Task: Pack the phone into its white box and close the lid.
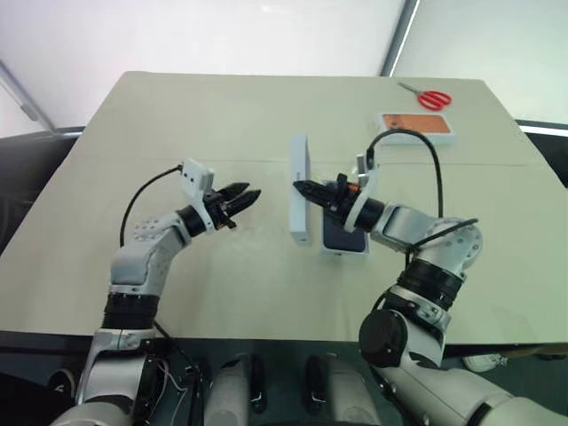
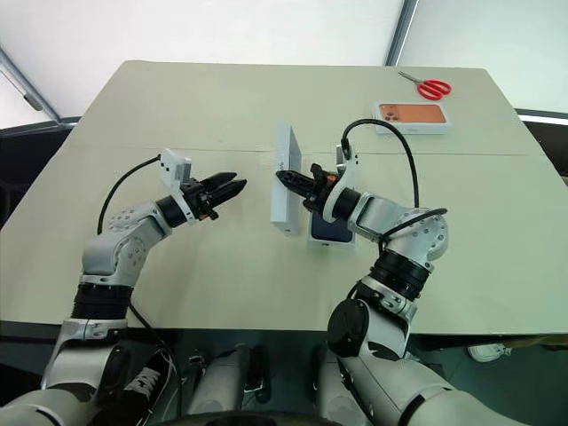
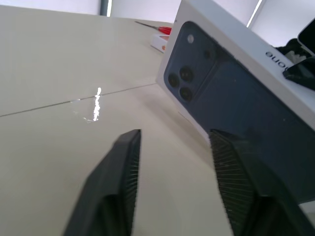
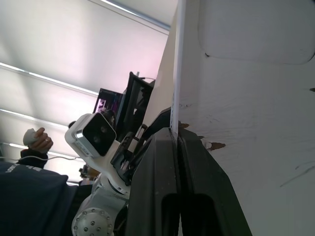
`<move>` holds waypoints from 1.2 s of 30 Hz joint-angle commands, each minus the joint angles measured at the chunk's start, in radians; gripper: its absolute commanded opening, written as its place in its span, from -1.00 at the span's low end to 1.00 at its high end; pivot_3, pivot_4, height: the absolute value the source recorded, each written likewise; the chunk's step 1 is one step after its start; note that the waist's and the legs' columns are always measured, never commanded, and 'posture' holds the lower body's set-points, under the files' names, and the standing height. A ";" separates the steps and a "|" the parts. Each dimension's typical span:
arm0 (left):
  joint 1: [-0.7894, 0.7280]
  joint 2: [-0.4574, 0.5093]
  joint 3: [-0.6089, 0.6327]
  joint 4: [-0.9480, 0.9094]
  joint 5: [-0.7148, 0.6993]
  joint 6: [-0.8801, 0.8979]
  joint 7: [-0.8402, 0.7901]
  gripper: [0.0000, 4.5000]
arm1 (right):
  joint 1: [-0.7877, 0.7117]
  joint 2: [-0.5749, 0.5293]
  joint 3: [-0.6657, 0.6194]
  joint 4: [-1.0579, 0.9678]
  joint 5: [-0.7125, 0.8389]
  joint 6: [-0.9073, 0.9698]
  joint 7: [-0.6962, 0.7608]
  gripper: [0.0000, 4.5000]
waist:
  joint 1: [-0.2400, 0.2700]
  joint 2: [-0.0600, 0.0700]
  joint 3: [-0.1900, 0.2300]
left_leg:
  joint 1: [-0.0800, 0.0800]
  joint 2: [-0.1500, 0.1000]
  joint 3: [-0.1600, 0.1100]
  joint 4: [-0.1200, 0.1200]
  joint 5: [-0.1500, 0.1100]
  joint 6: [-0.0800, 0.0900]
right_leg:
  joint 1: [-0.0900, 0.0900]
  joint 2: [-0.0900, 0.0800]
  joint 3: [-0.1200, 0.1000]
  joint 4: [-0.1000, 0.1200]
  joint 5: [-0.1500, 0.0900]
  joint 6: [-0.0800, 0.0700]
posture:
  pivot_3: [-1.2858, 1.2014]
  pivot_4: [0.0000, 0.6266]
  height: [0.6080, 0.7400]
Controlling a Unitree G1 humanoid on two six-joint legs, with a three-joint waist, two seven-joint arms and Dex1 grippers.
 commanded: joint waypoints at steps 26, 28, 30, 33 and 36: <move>-0.150 -0.283 -0.146 0.299 0.180 -0.211 0.020 -1.00 | 0.040 -0.434 0.214 0.083 -0.001 -0.277 0.131 0.99 | 0.006 0.000 -0.001 | 0.000 -0.001 0.000 0.000 -0.001 0.002 | 0.000 -0.001 0.000 -0.001 0.000 0.000 | 0.03 -0.52 0.97; -0.156 -0.298 -0.151 0.315 0.188 -0.220 0.017 -1.00 | 0.071 -0.556 0.329 0.082 -0.066 -0.396 0.232 0.99 | 0.007 0.000 -0.001 | 0.000 -0.001 0.000 0.000 -0.001 0.002 | 0.000 -0.001 0.000 -0.001 0.000 0.000 | 0.03 -0.52 0.97; -0.166 -0.317 -0.159 0.335 0.198 -0.231 0.013 -1.00 | 0.111 -0.649 0.441 0.062 -0.143 -0.530 0.310 0.99 | 0.007 0.000 -0.001 | 0.000 -0.001 0.000 0.000 -0.003 0.005 | 0.000 -0.001 0.000 -0.001 0.000 0.000 | 0.03 -0.52 0.97; -0.187 -0.352 -0.164 0.383 0.204 -0.250 0.007 -1.00 | 0.141 -0.715 0.527 0.088 -0.245 -0.696 0.334 0.76 | 0.005 0.000 0.000 | 0.000 0.000 0.000 0.001 -0.003 0.005 | 0.000 0.000 0.000 -0.001 0.000 0.000 | 0.03 -0.52 0.97; -0.211 -0.374 -0.171 0.435 0.221 -0.278 0.003 -1.00 | 0.152 -0.732 0.558 0.131 -0.305 -0.814 0.350 0.18 | 0.007 0.000 0.000 | 0.000 0.000 0.000 0.001 -0.001 0.002 | 0.000 0.000 0.000 -0.001 0.000 0.000 | 0.03 -0.52 0.97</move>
